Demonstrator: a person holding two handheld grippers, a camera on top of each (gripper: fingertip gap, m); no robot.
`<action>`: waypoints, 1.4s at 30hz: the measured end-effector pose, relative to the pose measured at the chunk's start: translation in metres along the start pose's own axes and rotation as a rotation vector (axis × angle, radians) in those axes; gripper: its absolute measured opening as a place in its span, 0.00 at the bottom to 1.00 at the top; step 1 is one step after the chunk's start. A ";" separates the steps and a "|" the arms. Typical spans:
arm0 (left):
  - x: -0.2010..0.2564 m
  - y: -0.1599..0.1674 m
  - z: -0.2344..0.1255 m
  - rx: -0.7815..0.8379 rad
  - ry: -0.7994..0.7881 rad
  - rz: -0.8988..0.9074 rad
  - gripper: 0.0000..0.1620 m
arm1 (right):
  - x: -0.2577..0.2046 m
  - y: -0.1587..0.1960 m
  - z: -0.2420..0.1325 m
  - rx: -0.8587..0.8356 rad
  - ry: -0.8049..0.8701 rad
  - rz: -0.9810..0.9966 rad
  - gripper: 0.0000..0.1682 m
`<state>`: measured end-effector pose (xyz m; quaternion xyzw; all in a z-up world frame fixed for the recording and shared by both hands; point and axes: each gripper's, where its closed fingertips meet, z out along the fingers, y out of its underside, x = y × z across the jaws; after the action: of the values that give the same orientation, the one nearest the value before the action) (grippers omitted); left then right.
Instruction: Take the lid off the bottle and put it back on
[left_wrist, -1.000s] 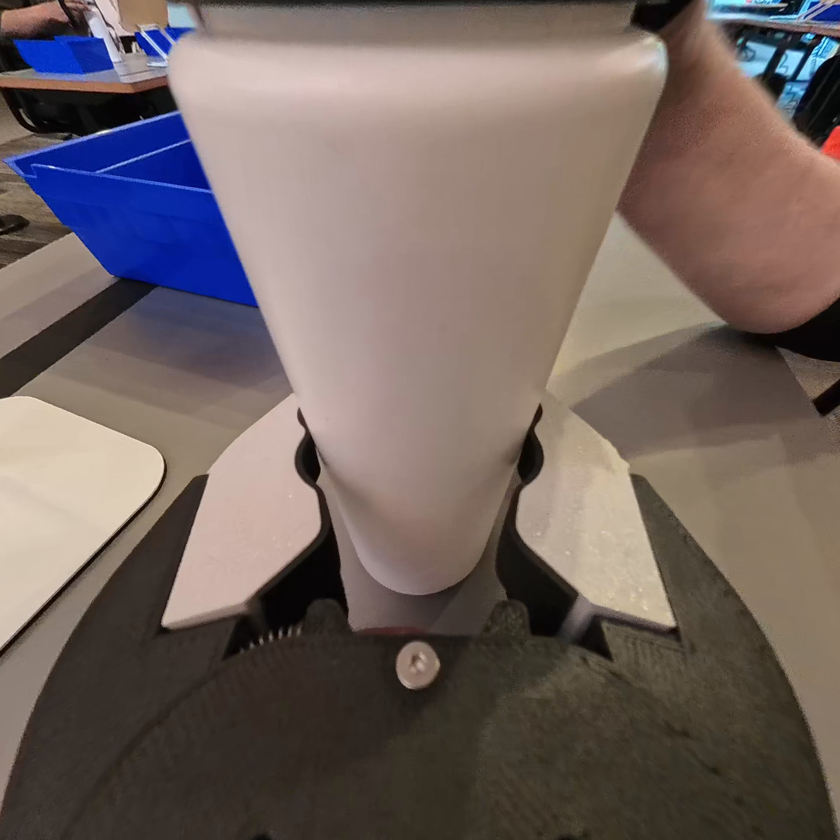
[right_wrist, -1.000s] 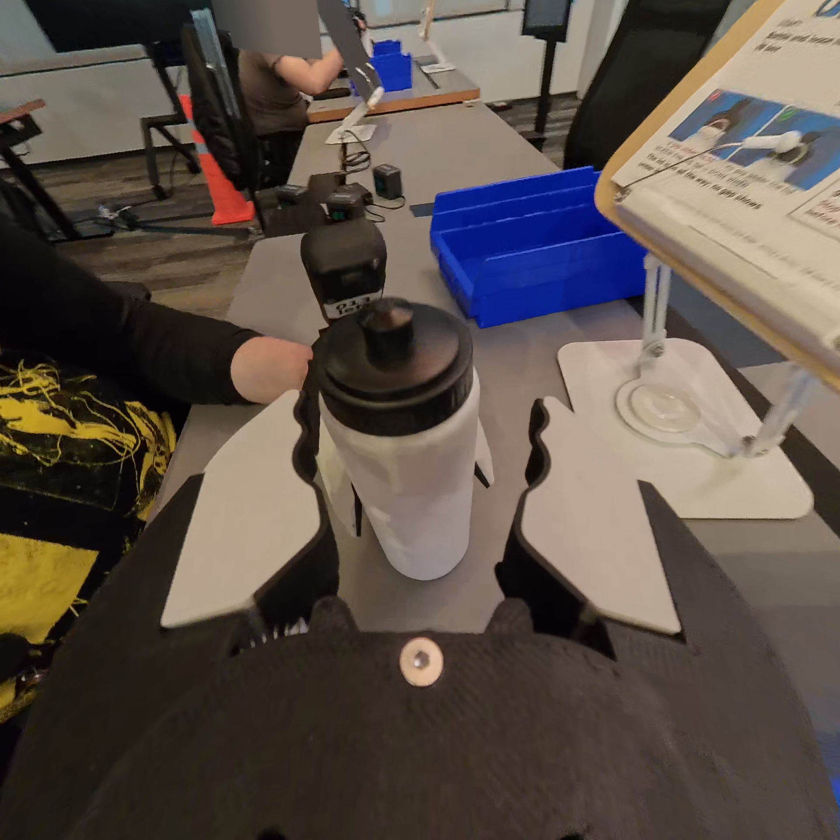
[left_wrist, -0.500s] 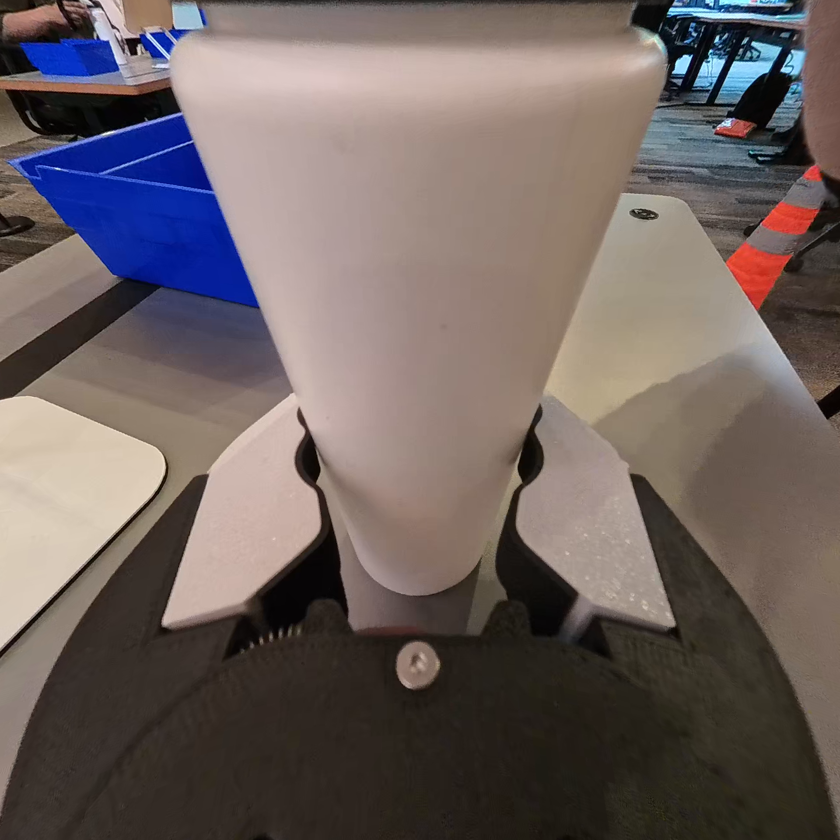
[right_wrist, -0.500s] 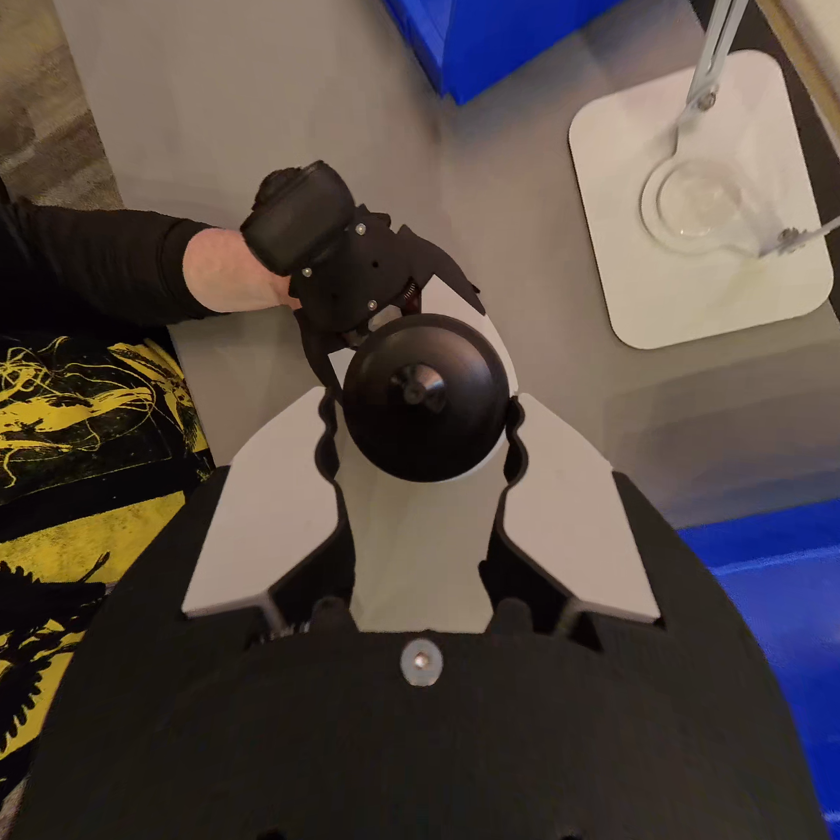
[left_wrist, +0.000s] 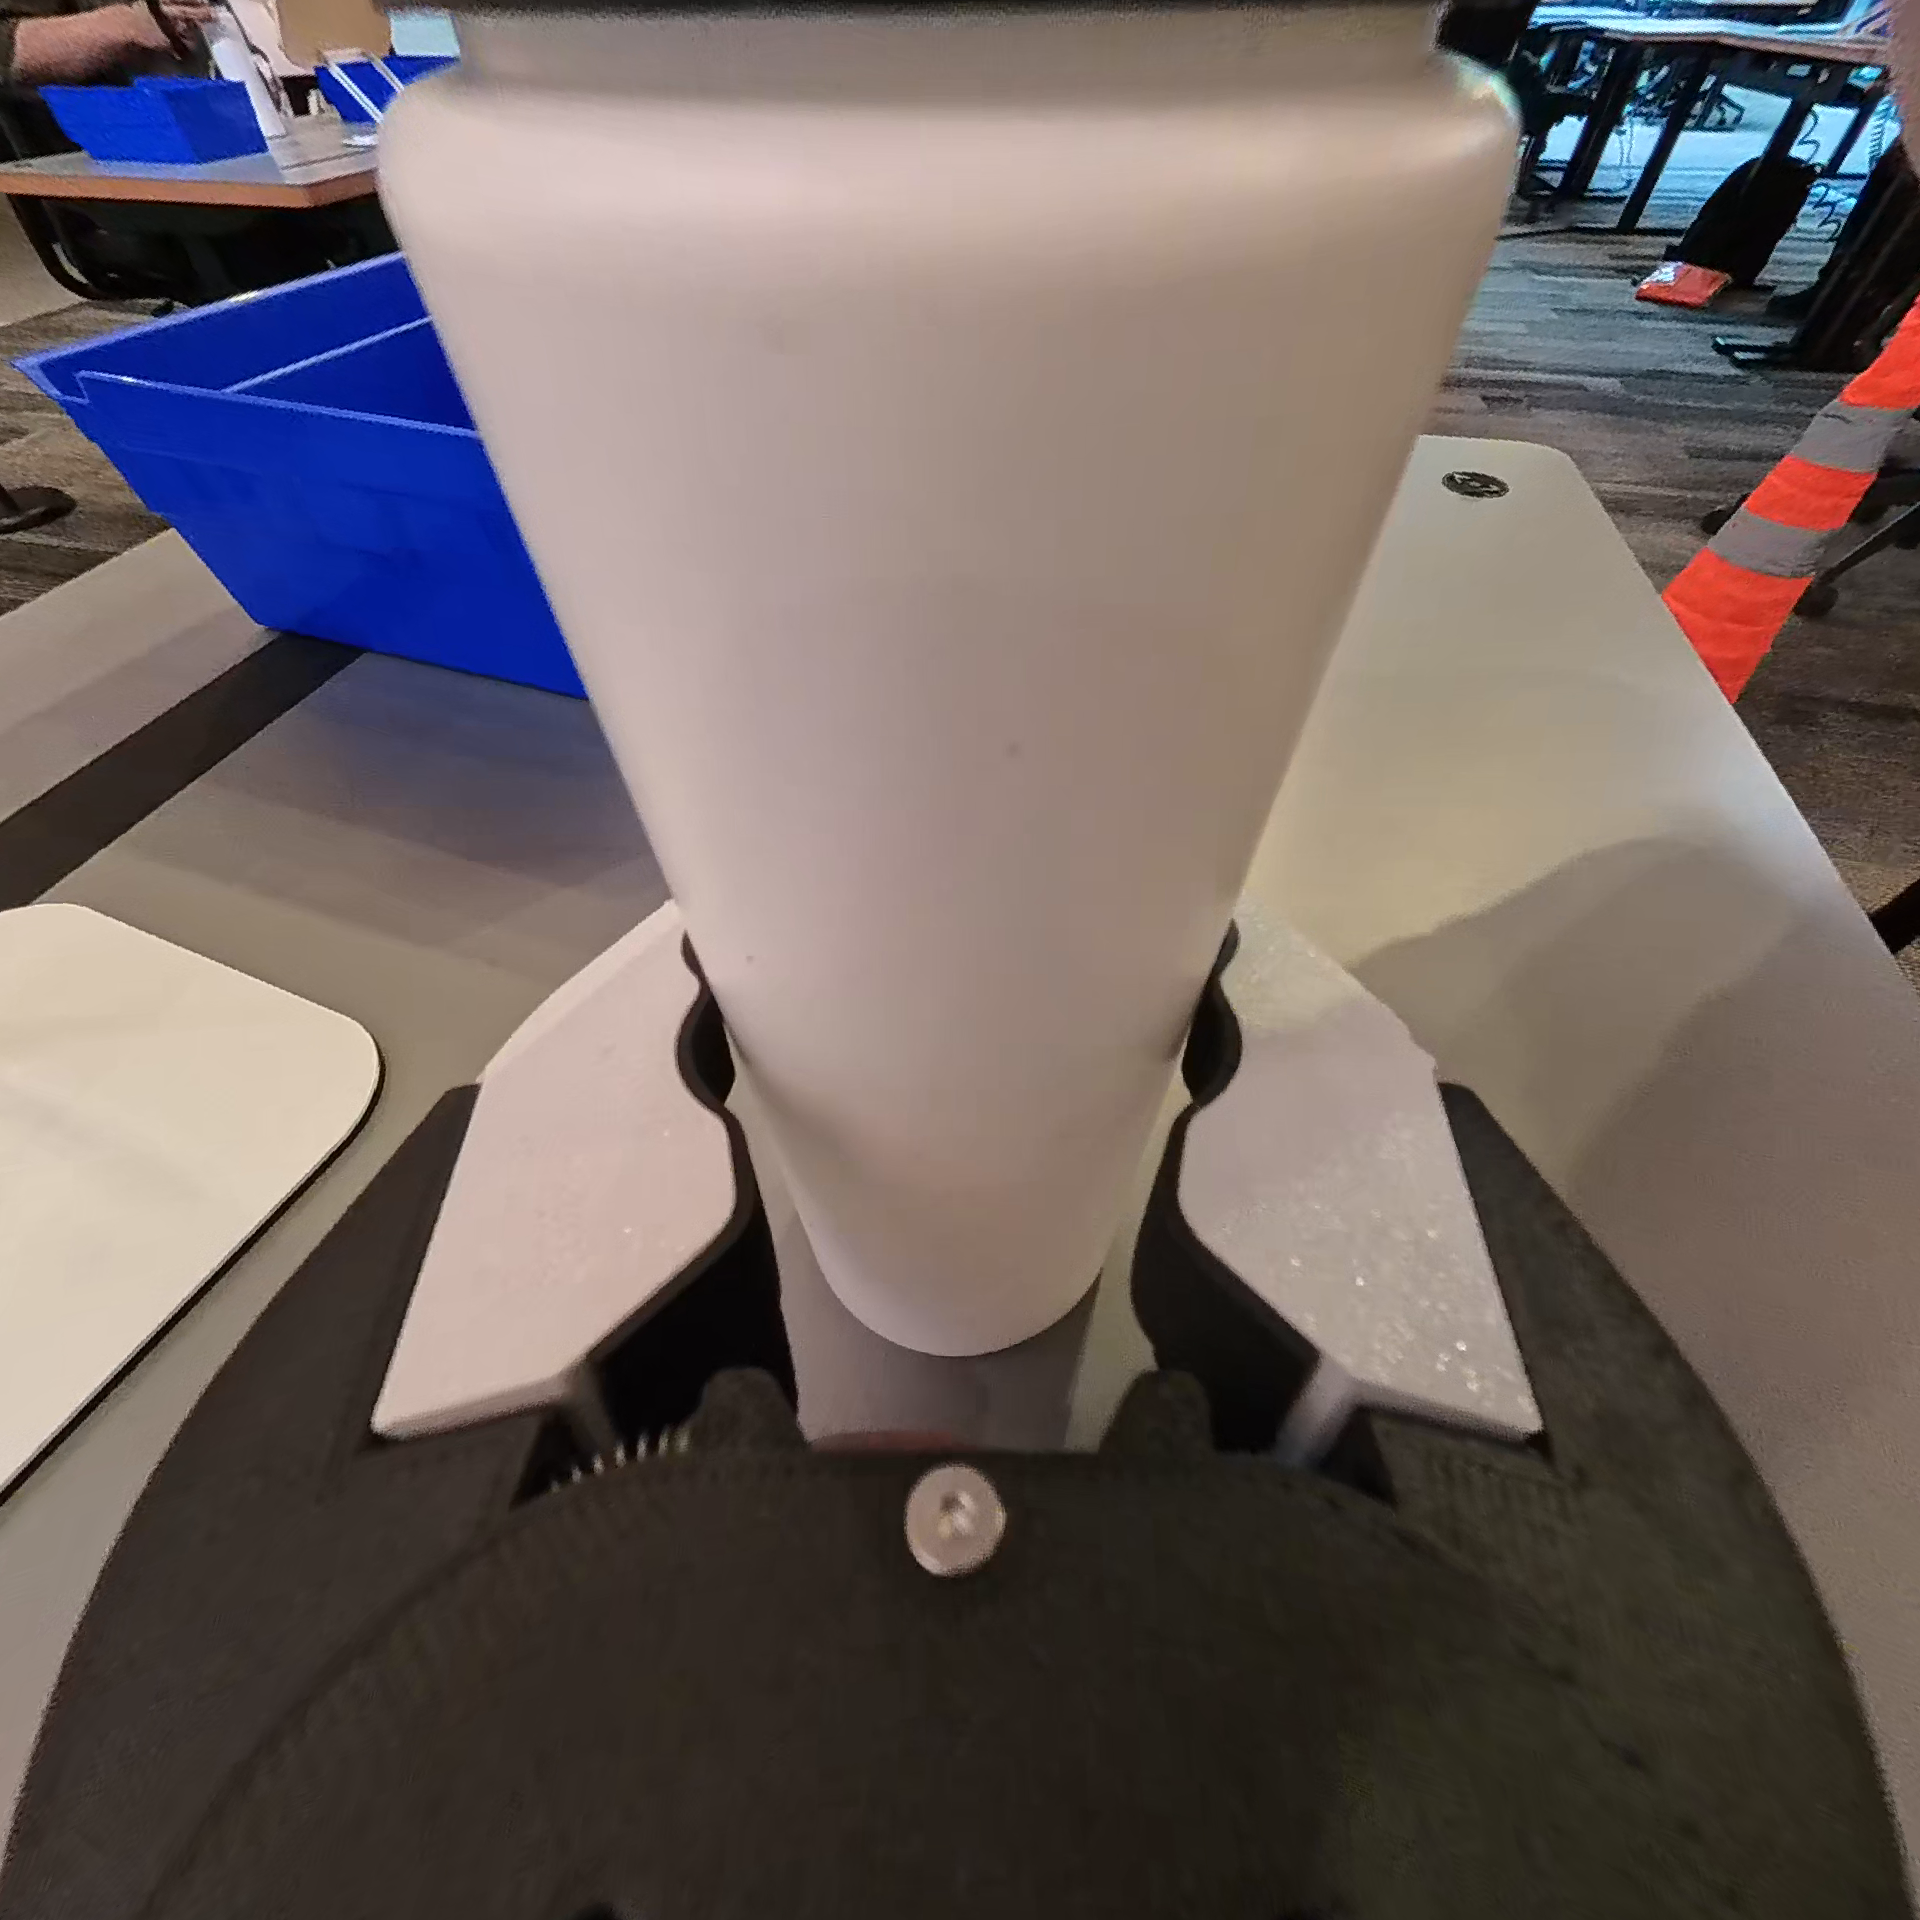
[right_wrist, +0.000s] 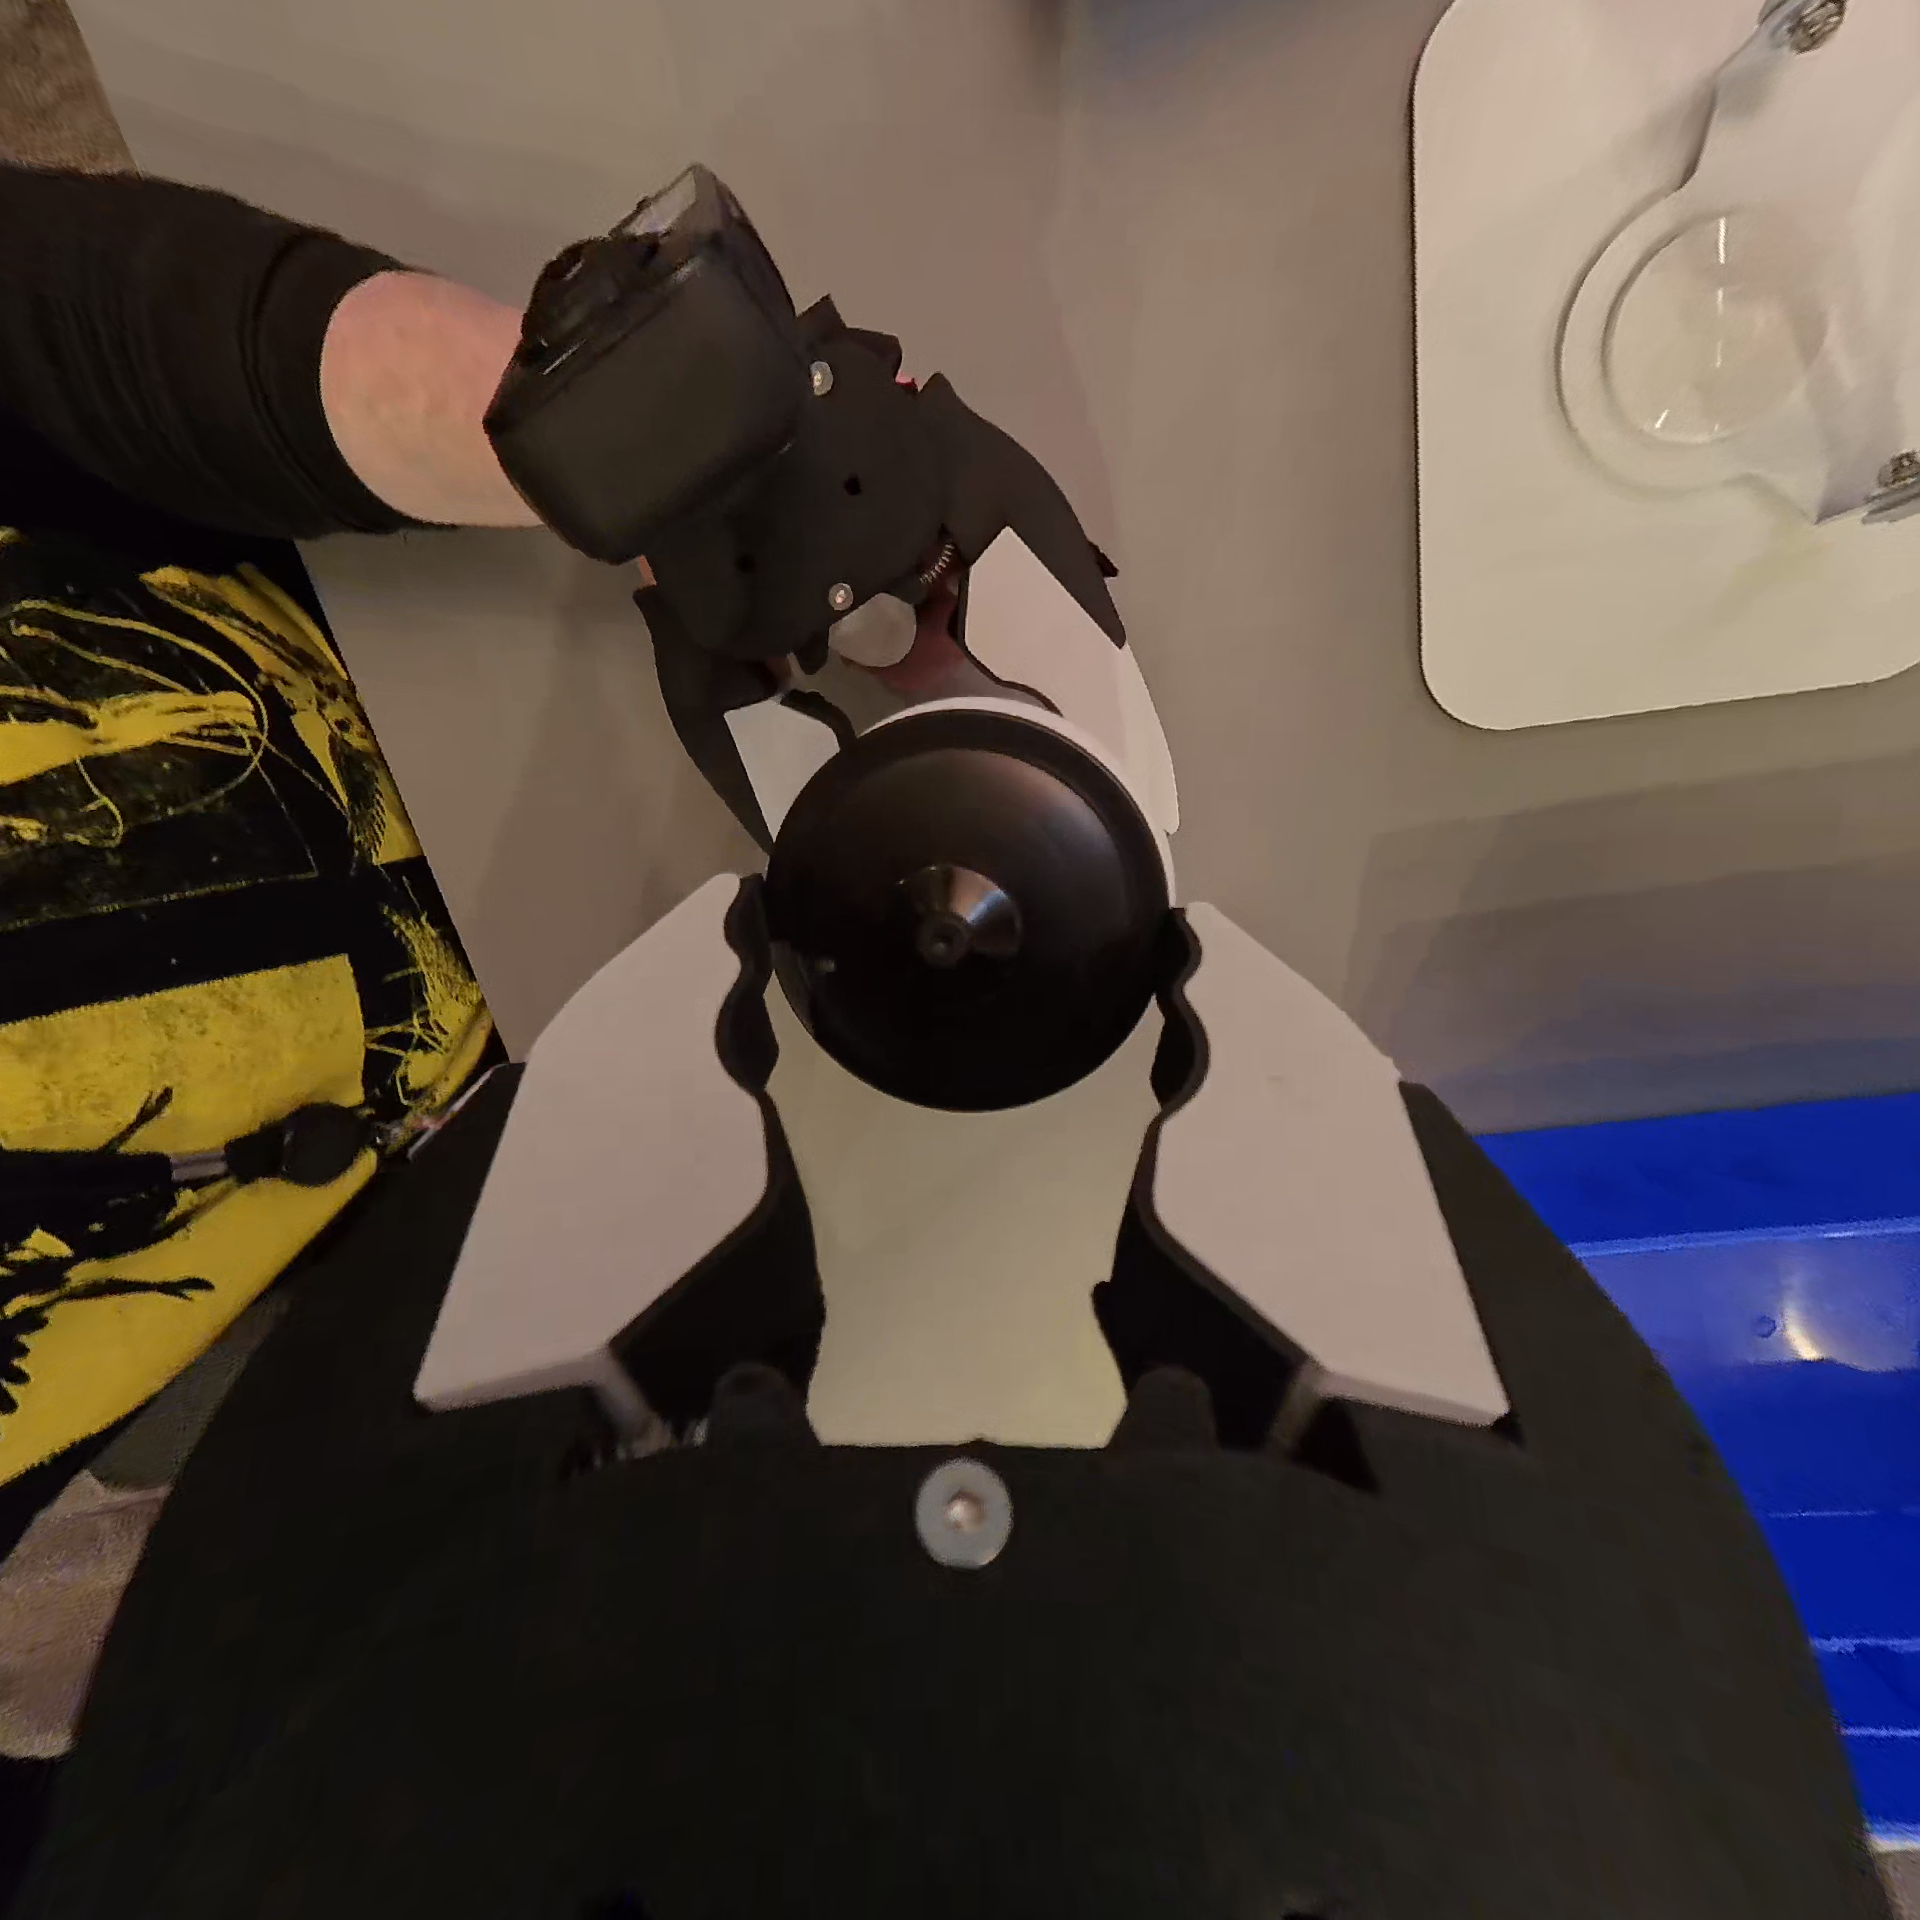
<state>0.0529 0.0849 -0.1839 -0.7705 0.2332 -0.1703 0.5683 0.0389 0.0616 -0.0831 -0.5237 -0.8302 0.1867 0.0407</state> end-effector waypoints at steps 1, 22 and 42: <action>0.000 0.000 0.000 -0.002 0.000 0.002 0.53 | 0.000 0.000 0.000 -0.012 -0.007 -0.020 0.43; -0.001 0.000 0.000 -0.005 0.000 0.007 0.53 | 0.005 0.008 -0.004 -0.433 -0.110 -0.679 0.43; -0.003 0.000 0.000 0.008 -0.015 -0.009 0.53 | 0.003 -0.004 -0.002 -0.165 0.038 -0.178 0.43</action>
<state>0.0504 0.0870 -0.1837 -0.7705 0.2248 -0.1679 0.5723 0.0349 0.0636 -0.0801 -0.4529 -0.8850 0.1035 0.0299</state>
